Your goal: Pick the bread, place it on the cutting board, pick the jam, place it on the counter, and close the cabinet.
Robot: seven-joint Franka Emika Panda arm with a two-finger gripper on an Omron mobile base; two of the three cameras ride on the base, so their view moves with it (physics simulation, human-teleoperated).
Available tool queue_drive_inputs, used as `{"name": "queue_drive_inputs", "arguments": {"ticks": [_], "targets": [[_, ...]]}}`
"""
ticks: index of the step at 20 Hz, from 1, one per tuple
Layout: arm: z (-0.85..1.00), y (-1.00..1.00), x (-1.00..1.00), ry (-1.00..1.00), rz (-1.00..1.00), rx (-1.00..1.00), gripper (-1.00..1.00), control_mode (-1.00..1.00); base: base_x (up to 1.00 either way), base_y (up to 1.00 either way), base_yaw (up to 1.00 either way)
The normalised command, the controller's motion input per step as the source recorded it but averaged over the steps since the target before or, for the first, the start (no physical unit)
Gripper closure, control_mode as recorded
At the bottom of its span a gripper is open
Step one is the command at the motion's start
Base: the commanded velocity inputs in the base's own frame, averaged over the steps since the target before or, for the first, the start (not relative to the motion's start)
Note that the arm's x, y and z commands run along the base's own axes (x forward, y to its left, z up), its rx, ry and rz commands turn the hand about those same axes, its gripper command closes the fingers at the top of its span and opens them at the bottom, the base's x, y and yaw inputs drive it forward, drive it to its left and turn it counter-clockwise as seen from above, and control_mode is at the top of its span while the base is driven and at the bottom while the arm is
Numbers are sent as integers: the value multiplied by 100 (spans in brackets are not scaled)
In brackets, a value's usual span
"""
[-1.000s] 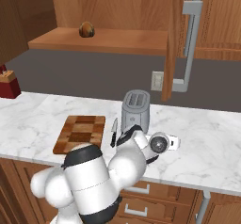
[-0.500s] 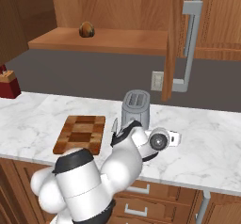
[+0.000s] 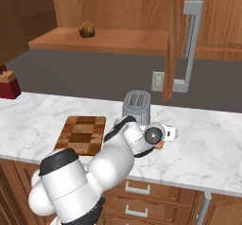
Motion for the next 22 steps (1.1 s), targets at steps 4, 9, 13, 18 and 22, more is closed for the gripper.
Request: {"name": "queue_drive_inputs", "arguments": {"ticks": [4,9,13,18,22], "targets": [[31,25,-4,2,0,0,-100,-100,0,0,0],[28,21,0,4,0,0,-100,-100,0,0,0],[29,17,0,2,0,0,-100,-100,0,0,0],[29,24,0,0,0,0,-100,-100,0,0,0],[29,23,0,0,0,0,-100,-100,0,0,0]]}}
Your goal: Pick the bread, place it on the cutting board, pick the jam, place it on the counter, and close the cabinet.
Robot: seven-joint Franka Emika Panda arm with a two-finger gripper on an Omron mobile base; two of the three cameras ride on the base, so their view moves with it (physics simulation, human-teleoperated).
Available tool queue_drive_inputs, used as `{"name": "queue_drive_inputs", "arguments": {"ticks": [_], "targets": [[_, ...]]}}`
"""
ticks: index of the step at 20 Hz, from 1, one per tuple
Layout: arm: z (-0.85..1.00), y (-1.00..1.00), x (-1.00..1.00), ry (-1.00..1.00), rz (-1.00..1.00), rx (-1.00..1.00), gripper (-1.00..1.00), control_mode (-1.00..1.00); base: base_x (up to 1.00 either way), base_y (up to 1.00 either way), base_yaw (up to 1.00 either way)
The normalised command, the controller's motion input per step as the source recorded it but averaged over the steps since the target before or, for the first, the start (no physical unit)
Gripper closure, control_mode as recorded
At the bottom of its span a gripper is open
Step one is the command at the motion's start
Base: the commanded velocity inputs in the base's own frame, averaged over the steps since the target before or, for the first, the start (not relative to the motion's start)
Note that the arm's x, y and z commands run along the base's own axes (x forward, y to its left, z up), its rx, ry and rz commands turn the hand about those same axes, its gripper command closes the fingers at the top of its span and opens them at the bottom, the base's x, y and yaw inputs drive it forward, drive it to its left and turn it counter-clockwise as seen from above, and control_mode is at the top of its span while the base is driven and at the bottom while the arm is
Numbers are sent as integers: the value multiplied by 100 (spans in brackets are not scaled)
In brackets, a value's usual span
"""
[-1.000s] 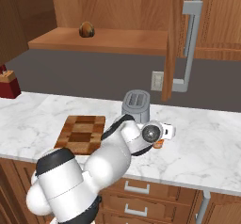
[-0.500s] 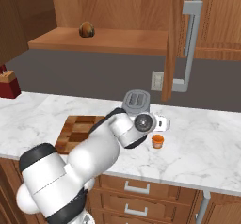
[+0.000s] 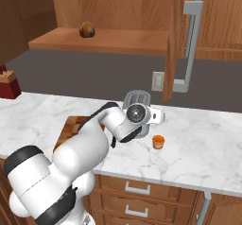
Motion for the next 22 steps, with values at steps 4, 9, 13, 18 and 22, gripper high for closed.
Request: {"name": "queue_drive_inputs", "arguments": {"ticks": [4,9,13,18,22], "targets": [[34,23,0,0,0,0,-100,-100,0,0,0],[36,18,0,0,0,0,-100,-100,0,0,0],[20,23,0,0,0,0,-100,-100,0,0,0],[24,24,-5,0,0,0,-100,-100,0,0,0],[36,28,-8,0,0,0,-100,-100,0,0,0]]}}
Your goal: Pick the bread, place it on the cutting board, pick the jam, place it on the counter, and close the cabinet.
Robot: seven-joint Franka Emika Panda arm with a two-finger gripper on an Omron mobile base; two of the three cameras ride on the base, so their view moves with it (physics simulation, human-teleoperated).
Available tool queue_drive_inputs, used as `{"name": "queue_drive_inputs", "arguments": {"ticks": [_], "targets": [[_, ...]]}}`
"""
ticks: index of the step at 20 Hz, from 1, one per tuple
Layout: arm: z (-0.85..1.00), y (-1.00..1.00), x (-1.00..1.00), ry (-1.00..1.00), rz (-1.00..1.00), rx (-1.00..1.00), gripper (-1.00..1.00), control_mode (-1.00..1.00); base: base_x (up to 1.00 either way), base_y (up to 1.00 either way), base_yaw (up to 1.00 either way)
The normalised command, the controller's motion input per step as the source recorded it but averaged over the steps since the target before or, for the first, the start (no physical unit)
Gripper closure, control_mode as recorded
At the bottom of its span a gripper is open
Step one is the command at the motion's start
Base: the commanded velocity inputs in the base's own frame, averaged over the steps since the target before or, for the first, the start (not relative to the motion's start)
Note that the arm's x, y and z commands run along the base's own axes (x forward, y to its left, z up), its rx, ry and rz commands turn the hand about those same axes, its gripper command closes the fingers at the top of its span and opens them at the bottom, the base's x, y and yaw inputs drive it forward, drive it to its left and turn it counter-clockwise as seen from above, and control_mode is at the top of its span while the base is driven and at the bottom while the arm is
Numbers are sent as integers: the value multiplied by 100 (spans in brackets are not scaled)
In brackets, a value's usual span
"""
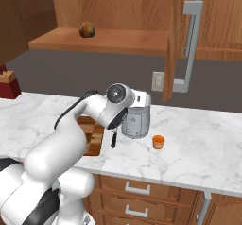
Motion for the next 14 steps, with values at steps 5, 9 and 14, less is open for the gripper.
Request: {"name": "queue_drive_inputs", "arguments": {"ticks": [5,9,14], "targets": [[32,35,-2,0,0,0,-100,-100,0,0,0],[35,18,-8,-3,0,0,-100,-100,0,0,0],[29,18,-2,-2,0,0,-100,-100,0,0,0]]}}
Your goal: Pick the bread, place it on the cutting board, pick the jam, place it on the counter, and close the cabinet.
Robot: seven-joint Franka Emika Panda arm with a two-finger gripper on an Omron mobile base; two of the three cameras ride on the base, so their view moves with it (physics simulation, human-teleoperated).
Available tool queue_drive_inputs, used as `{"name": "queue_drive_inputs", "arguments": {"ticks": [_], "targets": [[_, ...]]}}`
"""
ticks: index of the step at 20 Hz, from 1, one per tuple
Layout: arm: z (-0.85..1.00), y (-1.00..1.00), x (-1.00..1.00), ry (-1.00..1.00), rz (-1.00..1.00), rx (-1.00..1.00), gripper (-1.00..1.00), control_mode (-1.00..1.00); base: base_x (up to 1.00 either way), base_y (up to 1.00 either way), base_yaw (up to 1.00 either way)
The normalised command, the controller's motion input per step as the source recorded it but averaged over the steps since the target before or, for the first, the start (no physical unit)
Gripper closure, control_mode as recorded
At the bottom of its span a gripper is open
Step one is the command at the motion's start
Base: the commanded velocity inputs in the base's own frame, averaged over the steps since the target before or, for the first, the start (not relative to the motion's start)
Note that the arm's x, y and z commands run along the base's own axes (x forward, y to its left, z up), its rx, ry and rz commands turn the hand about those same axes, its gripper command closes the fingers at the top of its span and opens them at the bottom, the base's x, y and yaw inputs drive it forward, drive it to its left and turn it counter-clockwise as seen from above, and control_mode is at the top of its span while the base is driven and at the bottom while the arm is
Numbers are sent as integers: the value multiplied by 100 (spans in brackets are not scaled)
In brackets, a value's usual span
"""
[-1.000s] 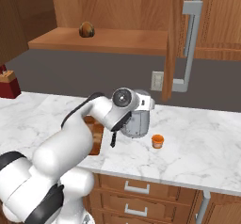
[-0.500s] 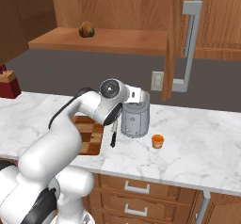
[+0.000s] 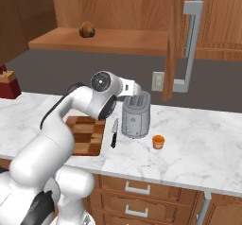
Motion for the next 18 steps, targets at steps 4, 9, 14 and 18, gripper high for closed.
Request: {"name": "queue_drive_inputs", "arguments": {"ticks": [4,9,14,18], "targets": [[30,13,-3,-1,0,0,-100,-100,0,0,0],[34,17,-3,-2,0,0,-100,-100,0,0,0],[37,10,-13,-3,0,0,-100,-100,0,0,0],[39,8,-18,-2,0,0,-100,-100,0,0,0]]}}
